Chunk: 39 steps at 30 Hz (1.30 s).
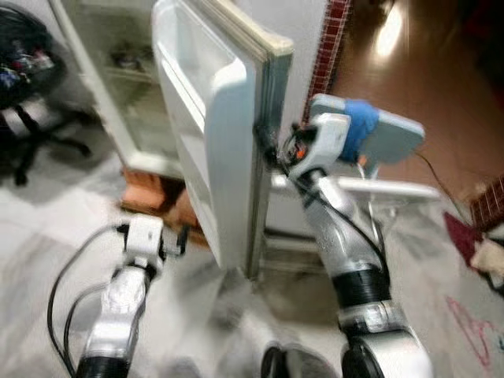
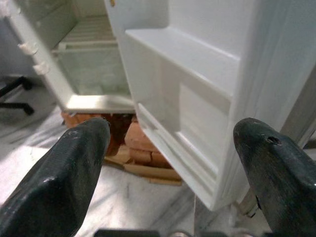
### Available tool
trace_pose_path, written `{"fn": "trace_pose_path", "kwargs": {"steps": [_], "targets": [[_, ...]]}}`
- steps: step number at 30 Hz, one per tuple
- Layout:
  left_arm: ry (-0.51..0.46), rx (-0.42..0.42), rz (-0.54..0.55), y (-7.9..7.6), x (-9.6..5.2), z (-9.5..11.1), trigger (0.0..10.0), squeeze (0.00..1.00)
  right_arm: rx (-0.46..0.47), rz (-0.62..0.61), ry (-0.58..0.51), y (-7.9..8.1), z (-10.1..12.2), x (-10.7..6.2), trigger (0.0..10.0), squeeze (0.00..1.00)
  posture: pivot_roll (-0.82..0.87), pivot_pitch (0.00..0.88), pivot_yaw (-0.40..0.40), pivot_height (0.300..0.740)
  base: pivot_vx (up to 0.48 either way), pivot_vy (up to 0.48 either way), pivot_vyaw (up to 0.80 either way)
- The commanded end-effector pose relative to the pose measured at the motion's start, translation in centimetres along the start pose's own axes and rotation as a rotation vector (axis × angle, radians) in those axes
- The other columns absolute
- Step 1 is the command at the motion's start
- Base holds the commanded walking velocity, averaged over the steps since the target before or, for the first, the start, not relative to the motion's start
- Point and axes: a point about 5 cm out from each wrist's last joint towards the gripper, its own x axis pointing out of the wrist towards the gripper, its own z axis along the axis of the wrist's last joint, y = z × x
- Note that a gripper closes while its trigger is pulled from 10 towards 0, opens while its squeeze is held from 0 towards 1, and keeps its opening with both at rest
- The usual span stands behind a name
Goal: Restocking fridge
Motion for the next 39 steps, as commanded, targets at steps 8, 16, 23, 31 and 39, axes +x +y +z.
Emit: {"fn": "trace_pose_path", "kwargs": {"steps": [8, 16, 23, 31, 39], "targets": [[0.005, 0.015, 0.023, 0.5, -0.5, -0.2, 10.0, 0.00, 0.356, 0.386, -0.033, 7.6, 1.7, 0.7, 10.0, 0.00, 0.12, 0.068, -0.057, 0.740, 0.000, 0.000, 0.00], [0.008, 0.006, 0.026, 0.6, -0.8, -0.4, 10.0, 0.00, 0.325, 0.683, 0.104, 7.1, 0.0, -4.7, 10.0, 0.00, 0.10, 0.077, -0.051, 0.740, 0.000, 0.000, 0.00], [0.029, -0.010, 0.028, 0.5, -0.6, -0.6, 10.0, 0.00, 0.095, 0.237, 0.255, 0.0, -4.2, -6.5, 10.0, 0.00, 0.08, 0.078, -0.045, 0.740, 0.000, 0.000, 0.00], [0.024, -0.002, 0.005, 0.3, -0.4, -0.5, 10.0, 0.00, 0.016, -0.067, 0.254, -4.2, -5.8, -9.4, 10.0, 0.00, 0.08, 0.067, -0.048, 0.740, 0.000, 0.450, 0.00], [-0.002, 0.016, 0.052, 1.7, -0.9, 0.2, 10.0, 0.00, -0.159, -0.326, 0.185, -7.4, -4.9, -11.4, 10.0, 0.00, 0.06, 0.068, -0.038, 0.740, 0.000, 0.447, 0.00]]}}
